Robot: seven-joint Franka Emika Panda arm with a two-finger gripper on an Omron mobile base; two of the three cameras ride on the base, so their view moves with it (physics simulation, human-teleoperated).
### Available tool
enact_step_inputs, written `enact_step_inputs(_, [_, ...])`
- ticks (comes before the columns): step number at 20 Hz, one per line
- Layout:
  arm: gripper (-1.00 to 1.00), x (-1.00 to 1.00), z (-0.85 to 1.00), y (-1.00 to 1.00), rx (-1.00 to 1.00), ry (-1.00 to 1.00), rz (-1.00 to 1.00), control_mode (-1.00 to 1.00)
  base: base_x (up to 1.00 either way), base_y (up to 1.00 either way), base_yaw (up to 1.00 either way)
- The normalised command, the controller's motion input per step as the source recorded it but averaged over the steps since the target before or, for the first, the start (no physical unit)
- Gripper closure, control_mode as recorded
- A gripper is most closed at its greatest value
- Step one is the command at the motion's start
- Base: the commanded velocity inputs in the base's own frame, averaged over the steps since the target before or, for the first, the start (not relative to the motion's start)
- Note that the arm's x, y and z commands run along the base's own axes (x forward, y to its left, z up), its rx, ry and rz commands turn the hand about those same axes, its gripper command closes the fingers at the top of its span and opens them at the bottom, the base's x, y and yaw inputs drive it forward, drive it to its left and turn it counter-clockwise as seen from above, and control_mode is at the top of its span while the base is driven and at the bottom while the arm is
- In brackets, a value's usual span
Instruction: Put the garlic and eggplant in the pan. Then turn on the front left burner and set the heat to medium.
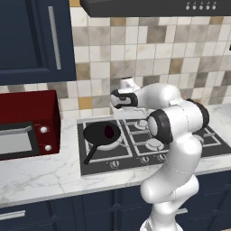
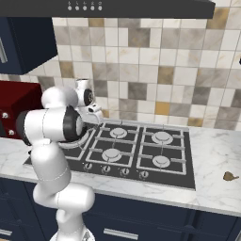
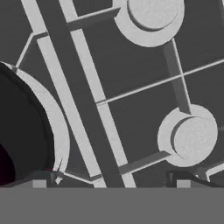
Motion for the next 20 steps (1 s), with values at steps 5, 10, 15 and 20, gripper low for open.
enact_step_inputs(5, [-1.0,-0.33,0.13,-0.91,0.01,0.0,-0.03,-1.0,0.0,0.0,0.0])
enact_step_inputs(10, [-1.0,-0.35,0.11,-0.98,0.0,0.0,-0.04,-1.0,0.0,0.0,0.0])
enact_step_inputs(15, [-1.0,-0.38,0.1,-1.0,0.0,0.0,-0.04,-1.0,0.0,0.0,0.0])
enact_step_inputs(20, [-1.0,-0.44,0.03,-1.0,0.0,0.01,-0.05,-1.0,0.0,0.0,0.0])
